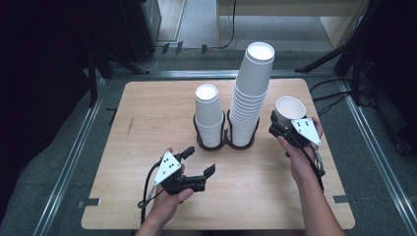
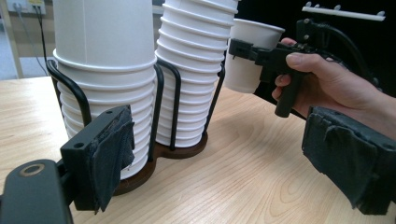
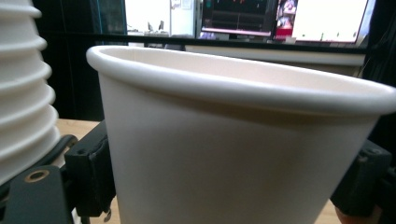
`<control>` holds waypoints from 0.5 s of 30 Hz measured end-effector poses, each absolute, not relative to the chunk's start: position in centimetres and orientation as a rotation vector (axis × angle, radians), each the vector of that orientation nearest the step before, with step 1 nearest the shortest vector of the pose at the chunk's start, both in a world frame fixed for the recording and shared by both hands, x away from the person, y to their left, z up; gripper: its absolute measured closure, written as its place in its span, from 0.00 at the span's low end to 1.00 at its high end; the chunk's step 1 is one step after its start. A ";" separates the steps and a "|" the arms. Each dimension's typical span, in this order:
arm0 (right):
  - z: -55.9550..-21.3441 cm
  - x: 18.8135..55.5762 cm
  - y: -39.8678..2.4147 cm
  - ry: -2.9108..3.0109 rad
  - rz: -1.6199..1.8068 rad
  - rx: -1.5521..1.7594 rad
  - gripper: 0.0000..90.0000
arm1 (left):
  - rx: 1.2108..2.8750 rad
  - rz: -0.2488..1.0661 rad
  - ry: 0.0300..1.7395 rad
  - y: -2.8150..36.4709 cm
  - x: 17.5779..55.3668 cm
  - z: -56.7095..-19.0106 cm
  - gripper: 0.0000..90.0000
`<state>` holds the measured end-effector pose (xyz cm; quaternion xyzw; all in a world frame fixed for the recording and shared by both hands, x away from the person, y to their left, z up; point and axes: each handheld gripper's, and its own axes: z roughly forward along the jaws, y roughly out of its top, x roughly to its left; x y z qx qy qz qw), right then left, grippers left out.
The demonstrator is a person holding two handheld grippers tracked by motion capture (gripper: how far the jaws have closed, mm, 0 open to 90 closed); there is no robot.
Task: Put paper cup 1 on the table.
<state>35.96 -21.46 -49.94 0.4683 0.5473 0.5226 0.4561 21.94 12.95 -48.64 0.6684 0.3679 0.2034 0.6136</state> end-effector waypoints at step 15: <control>-51.9 39.1 -22.8 1.330 1.230 1.329 0.15 | 1.533 0.466 0.853 13.1 22.0 -48.6 0.11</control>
